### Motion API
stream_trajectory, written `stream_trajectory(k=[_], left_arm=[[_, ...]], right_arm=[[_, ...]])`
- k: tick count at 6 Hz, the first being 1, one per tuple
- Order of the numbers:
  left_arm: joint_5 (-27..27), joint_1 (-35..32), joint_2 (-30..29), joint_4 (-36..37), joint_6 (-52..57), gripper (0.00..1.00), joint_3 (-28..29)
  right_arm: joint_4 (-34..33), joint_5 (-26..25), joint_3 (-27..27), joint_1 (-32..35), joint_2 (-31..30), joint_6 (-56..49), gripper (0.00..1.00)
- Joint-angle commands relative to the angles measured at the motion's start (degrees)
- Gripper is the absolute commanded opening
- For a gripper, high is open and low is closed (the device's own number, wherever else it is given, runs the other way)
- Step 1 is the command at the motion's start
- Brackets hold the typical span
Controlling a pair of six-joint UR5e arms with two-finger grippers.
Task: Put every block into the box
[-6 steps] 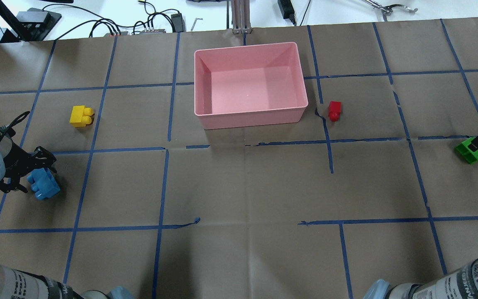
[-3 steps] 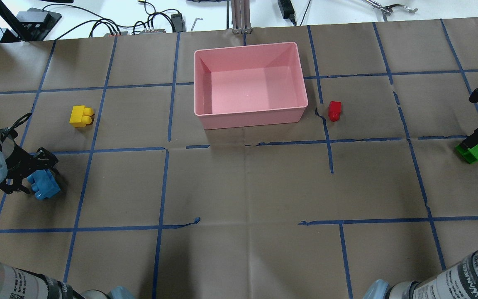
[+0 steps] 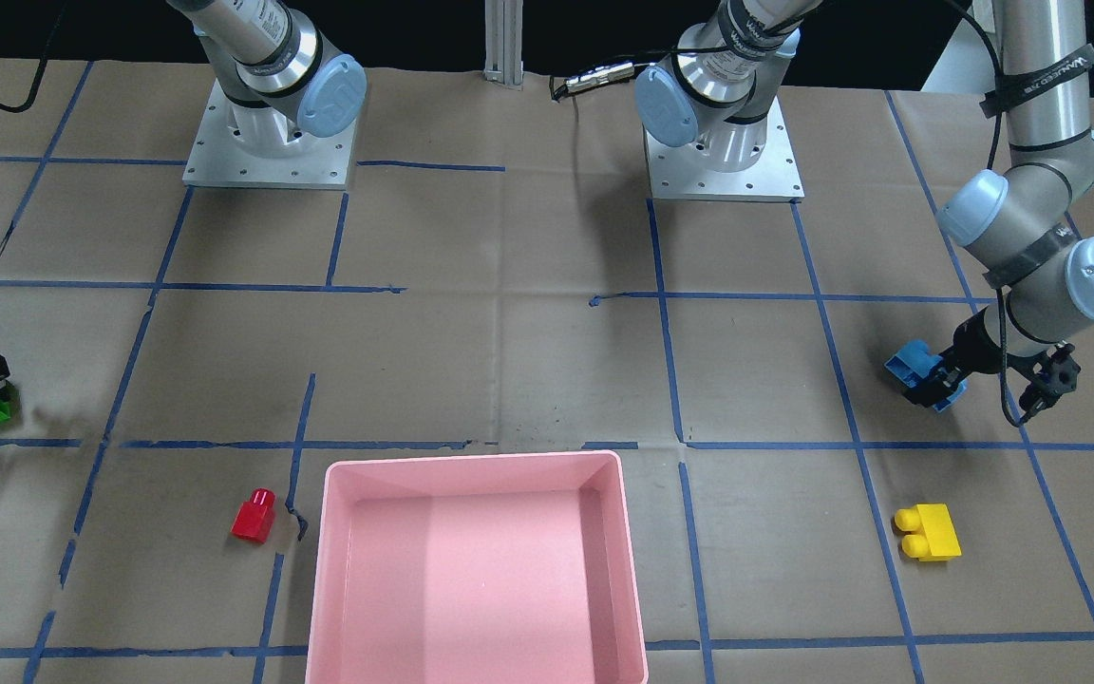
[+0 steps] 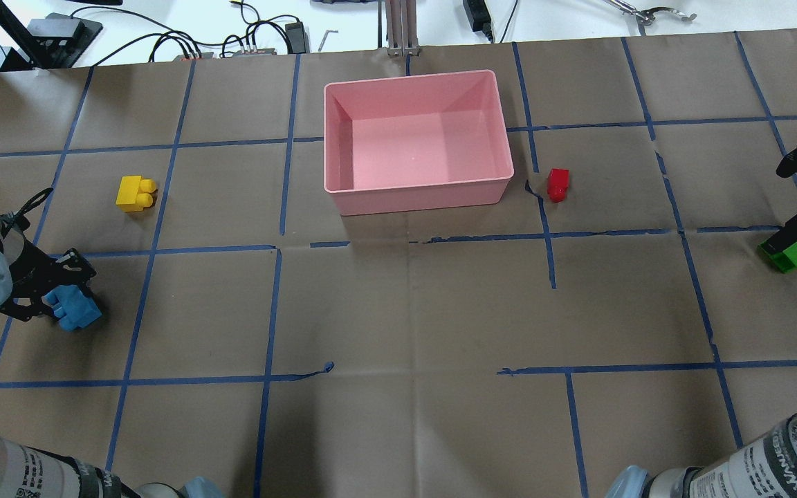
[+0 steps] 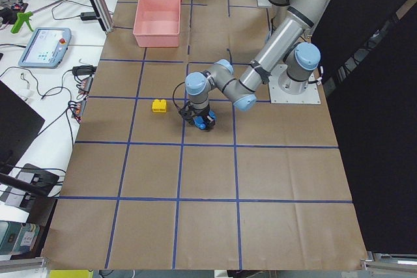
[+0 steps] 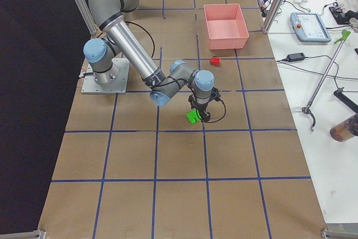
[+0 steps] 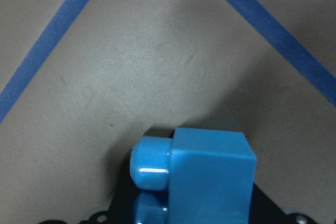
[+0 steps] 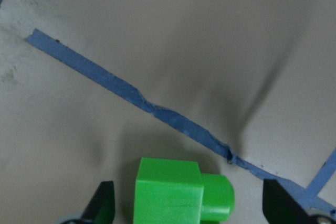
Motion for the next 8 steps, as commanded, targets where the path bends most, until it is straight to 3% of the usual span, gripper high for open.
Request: stream_trajectory(k=[1, 2, 3, 4, 5, 6, 7, 8], left_arm=[[-0.2, 0.1, 0.2, 0.1, -0.3, 0.46, 0.4], [-0.1, 0.1, 0.9, 0.0, -0.3, 0.42, 0.6], [-0.2, -0.7, 2.5, -0.3, -0.2, 0.42, 0.7], [-2.2, -3.5, 5.7, -1.1, 0.6, 0.42, 0.7], [-2.6, -10.4, 9.3, -1.7, 0.6, 0.42, 0.7], [-2.5, -18.8, 11.2, -1.5, 0.5, 0.42, 1.0], [-2.3, -25.6, 10.8, -4.0, -1.5, 0.42, 5.9], [-2.8, -29.2, 8.4, -11.3, -8.1, 0.42, 14.6]], right_arm=[[0.2, -0.4, 0.1, -0.1, 0.2, 0.2, 1.0], [0.4, -0.5, 0.1, -0.1, 0.4, 0.5, 0.99], [0.4, -0.5, 0.0, -0.1, 0.6, 0.8, 0.9], [0.4, -0.9, 0.0, -0.1, 0.6, 0.8, 0.67], [0.5, -2.6, 0.0, -0.1, 0.5, 0.8, 0.54], [0.6, -2.9, 0.0, -0.1, 0.5, 0.7, 0.47], [0.6, -2.9, -0.2, -0.1, 0.4, 0.6, 0.42], [0.7, -2.9, -0.5, -0.1, 0.0, 0.6, 0.39]])
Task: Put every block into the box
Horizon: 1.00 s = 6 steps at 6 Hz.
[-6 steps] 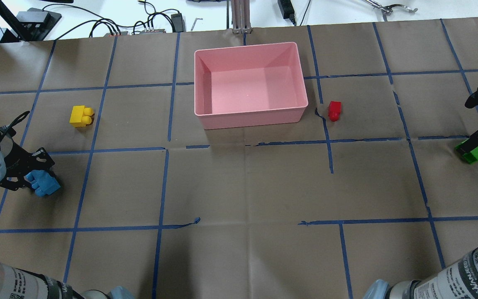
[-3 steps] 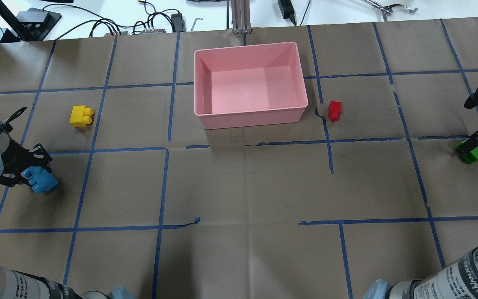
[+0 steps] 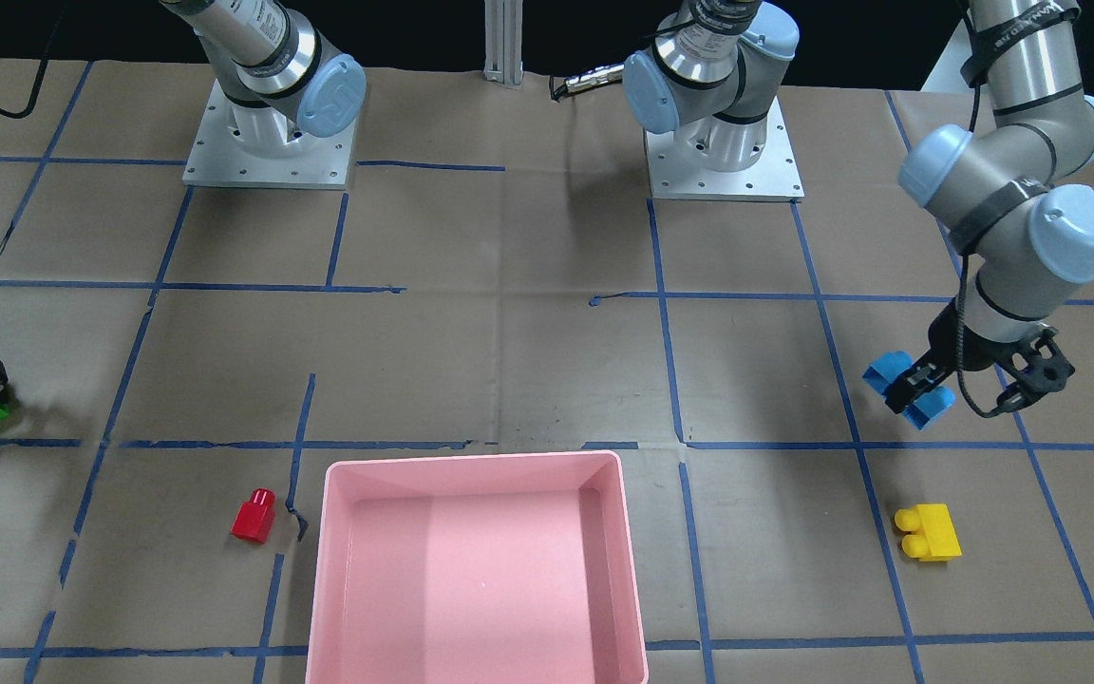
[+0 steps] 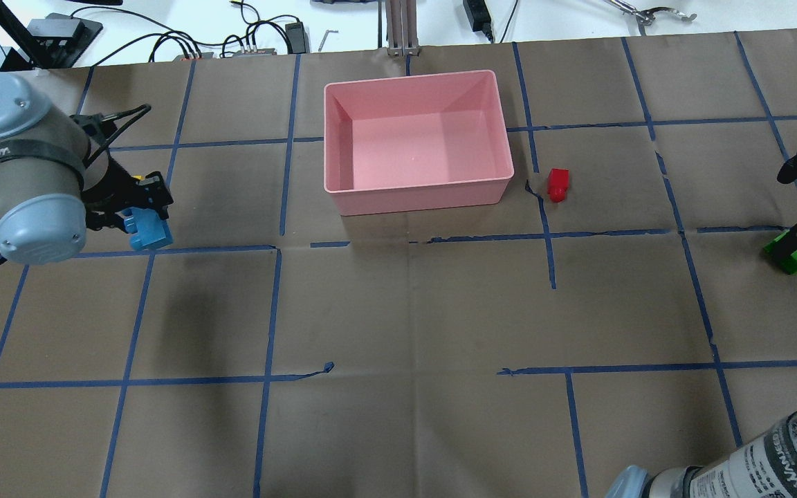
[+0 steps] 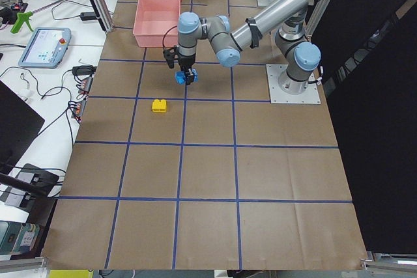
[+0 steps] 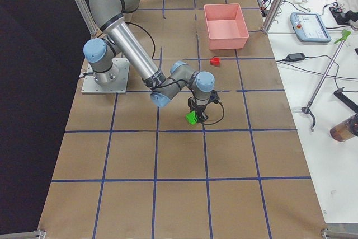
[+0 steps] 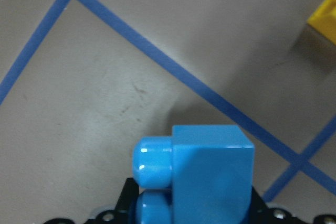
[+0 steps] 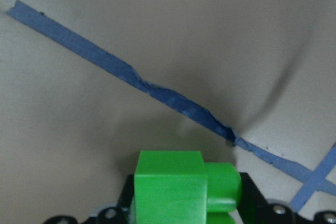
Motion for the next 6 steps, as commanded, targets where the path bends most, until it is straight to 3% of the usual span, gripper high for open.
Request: stream_trajectory(k=[1, 2, 3, 4, 6], left_arm=[[-0.1, -11.2, -6.1, -9.0, -12.2, 0.43, 14.7], [0.2, -17.8, -11.5, -10.3, -21.5, 0.44, 21.4], [0.2, -23.1, -16.6, -10.3, -33.0, 0.65, 26.9], [-2.4, -24.6, -18.9, -10.6, -38.7, 0.02, 30.1], [-3.8, -27.6, -22.4, -9.4, -43.6, 0.02, 31.6]], right_arm=[[0.5, 0.0, -0.6, 0.0, -0.9, 0.1, 0.39], [2.9, 0.4, -1.6, 0.2, -3.2, 1.5, 0.4], [11.6, 0.9, -4.6, 0.7, -6.7, 8.1, 0.4], [20.7, 0.9, -9.7, 3.5, -8.0, 13.5, 0.4], [32.3, 0.9, -17.7, 9.2, -8.0, 23.9, 0.4]])
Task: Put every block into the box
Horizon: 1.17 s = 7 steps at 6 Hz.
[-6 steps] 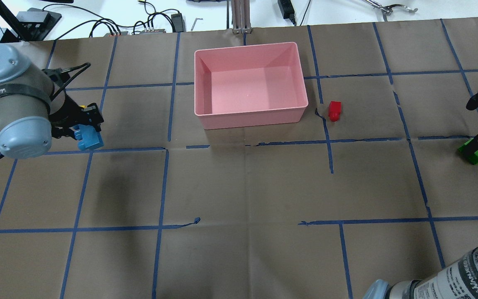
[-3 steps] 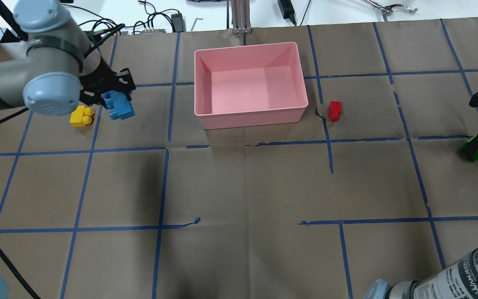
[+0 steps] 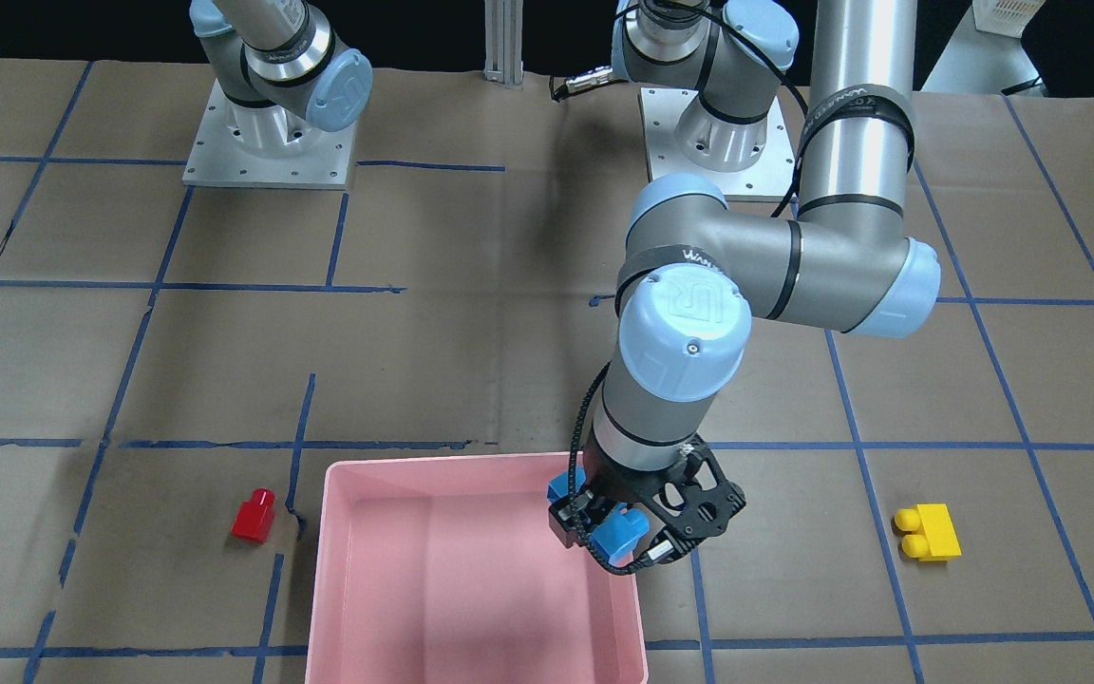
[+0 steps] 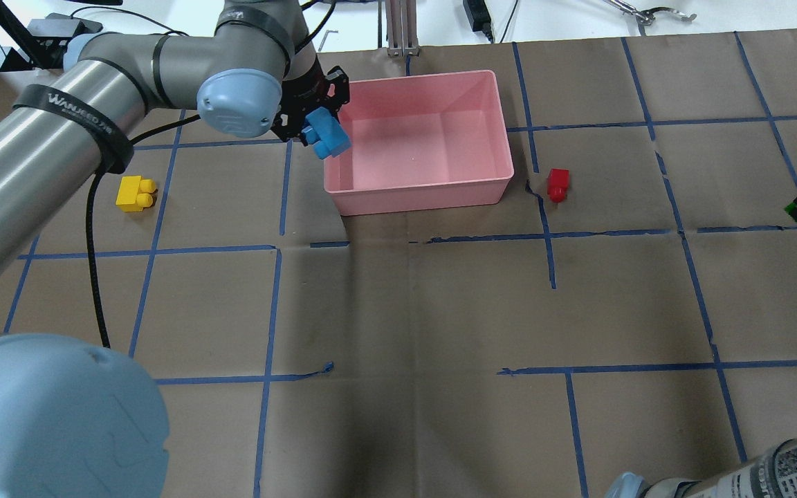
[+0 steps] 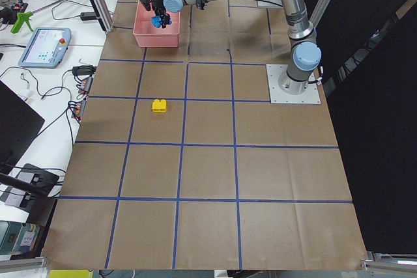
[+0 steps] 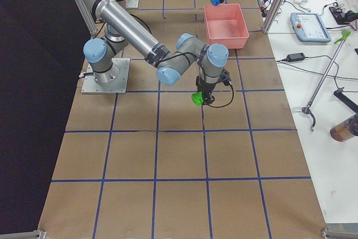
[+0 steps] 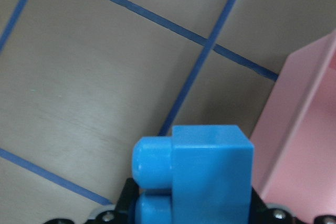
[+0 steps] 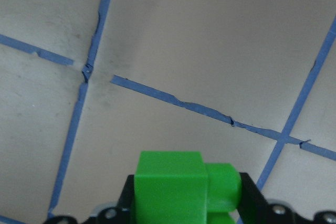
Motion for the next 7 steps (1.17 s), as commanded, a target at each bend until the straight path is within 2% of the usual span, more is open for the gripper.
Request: stream_trajectory(k=[1, 2, 5, 6, 7], left_arm=[[-0.5, -1.9, -3.8, 1.4, -1.9, 0.1, 0.0], [-0.5, -2.7, -5.1, 1.6, -1.6, 0.99, 0.0], [-0.4, -2.7, -2.9, 0.6, -1.0, 0.99, 0.8], [-0.2, -2.4, -0.5, 1.1, 1.3, 0.99, -0.4], [0.0, 0.5, 1.0, 0.9, 10.1, 0.99, -0.6]], right_arm=[[6.3, 0.1, -4.9, 6.3, -0.2, 10.0, 0.4], [6.3, 0.1, -5.0, 9.7, -0.3, 15.4, 0.4], [6.1, 0.2, -7.0, 18.0, -0.1, 28.6, 0.4], [6.1, 0.2, -10.0, 22.5, 1.2, 34.2, 0.41], [6.1, 0.2, -12.7, 27.4, 3.5, 41.4, 0.41]])
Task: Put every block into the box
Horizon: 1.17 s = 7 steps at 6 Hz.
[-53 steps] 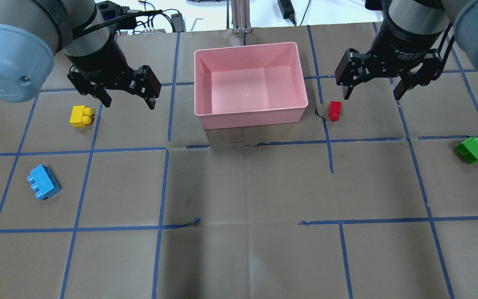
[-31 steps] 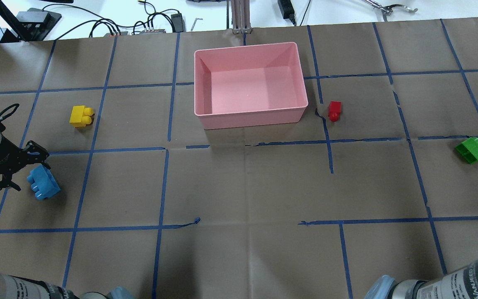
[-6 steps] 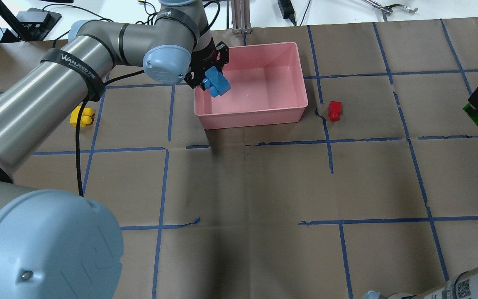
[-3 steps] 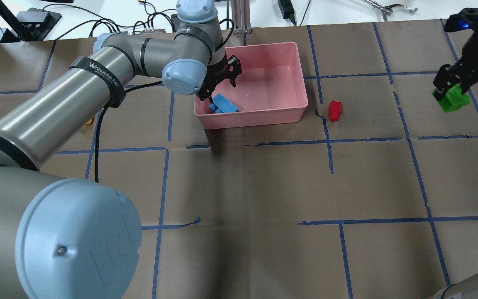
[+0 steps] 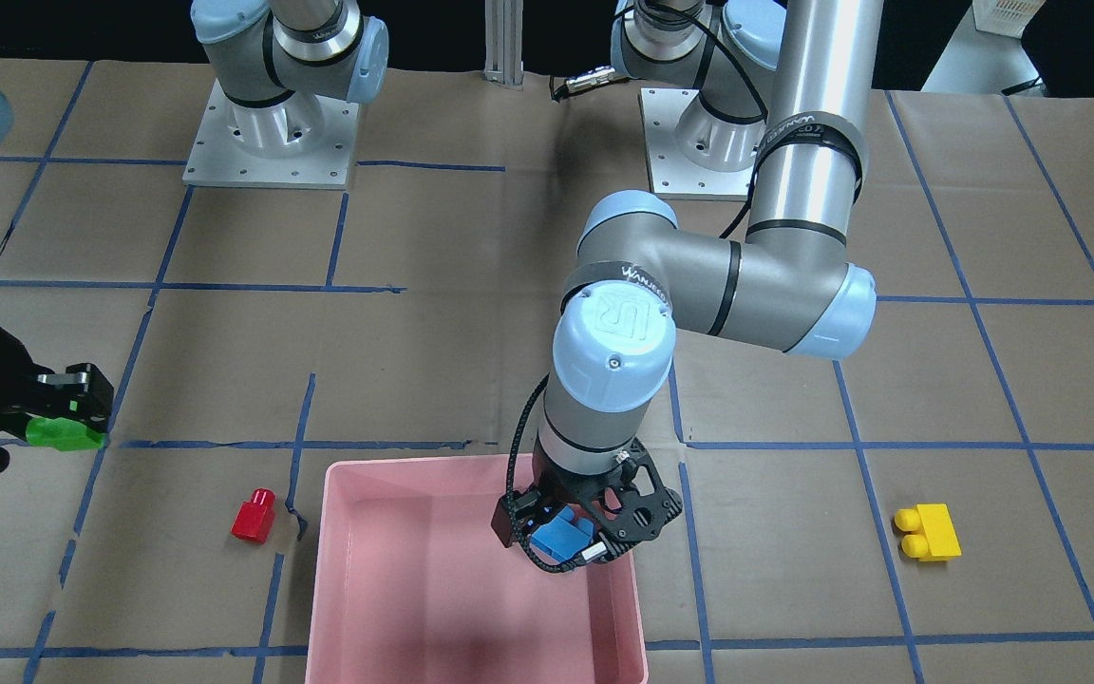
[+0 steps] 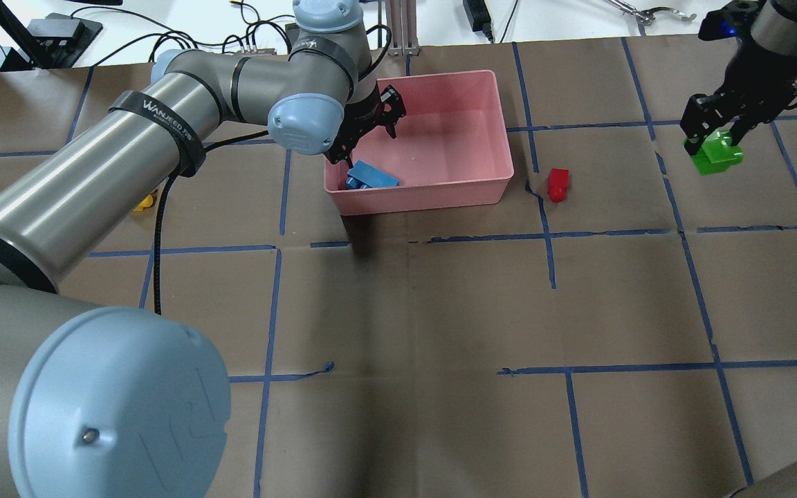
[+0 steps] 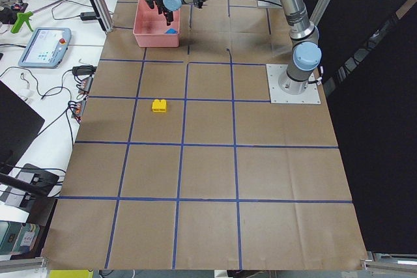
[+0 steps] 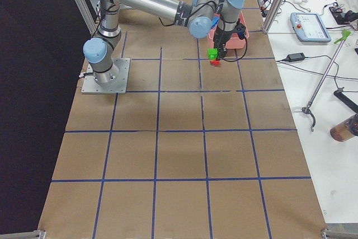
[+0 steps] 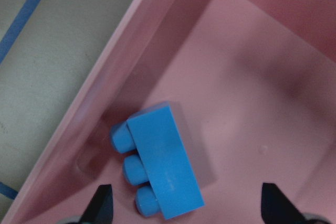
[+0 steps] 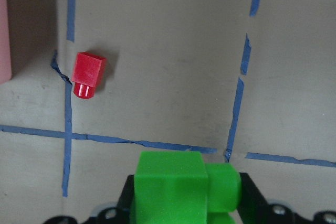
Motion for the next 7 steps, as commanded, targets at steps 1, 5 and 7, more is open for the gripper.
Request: stream_trajectory(k=[1, 5, 7], left_arm=[[1.8, 5.3, 4.4, -0.3, 13.0, 0.99, -2.9], [-0.1, 20.7, 12.8, -1.7, 39.2, 0.99, -16.8], [0.2, 25.3, 11.5, 2.1, 55.2, 0.99, -18.4]], right_arm=[[-0.2, 0.0, -5.2, 9.3, 4.2, 13.2, 0.42], [-3.2, 3.2, -13.4, 22.5, 16.2, 37.5, 0.41], [-9.8, 3.1, -13.4, 24.9, 20.3, 40.3, 0.68]])
